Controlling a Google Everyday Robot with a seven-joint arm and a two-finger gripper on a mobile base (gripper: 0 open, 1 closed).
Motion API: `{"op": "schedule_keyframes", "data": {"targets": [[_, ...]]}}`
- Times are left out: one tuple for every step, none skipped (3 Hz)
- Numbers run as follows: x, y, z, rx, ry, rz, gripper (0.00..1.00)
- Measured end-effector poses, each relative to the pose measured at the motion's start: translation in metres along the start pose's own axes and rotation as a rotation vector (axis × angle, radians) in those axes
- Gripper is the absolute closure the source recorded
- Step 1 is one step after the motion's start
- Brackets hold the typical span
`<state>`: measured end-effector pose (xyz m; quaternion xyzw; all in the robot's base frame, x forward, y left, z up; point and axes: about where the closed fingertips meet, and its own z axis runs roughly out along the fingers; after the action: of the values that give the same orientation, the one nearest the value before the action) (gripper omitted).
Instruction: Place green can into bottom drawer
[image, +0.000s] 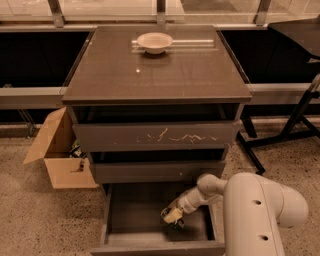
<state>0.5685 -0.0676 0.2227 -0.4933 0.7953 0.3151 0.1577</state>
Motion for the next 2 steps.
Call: {"op": "schedule_keyframes", "data": {"targets": [[0.0030, -0.0008, 0.0093, -0.021, -0.017, -0.003, 0.73], [0.0030, -0.0004, 0.0131, -0.032, -0.026, -0.008, 0.50]]}}
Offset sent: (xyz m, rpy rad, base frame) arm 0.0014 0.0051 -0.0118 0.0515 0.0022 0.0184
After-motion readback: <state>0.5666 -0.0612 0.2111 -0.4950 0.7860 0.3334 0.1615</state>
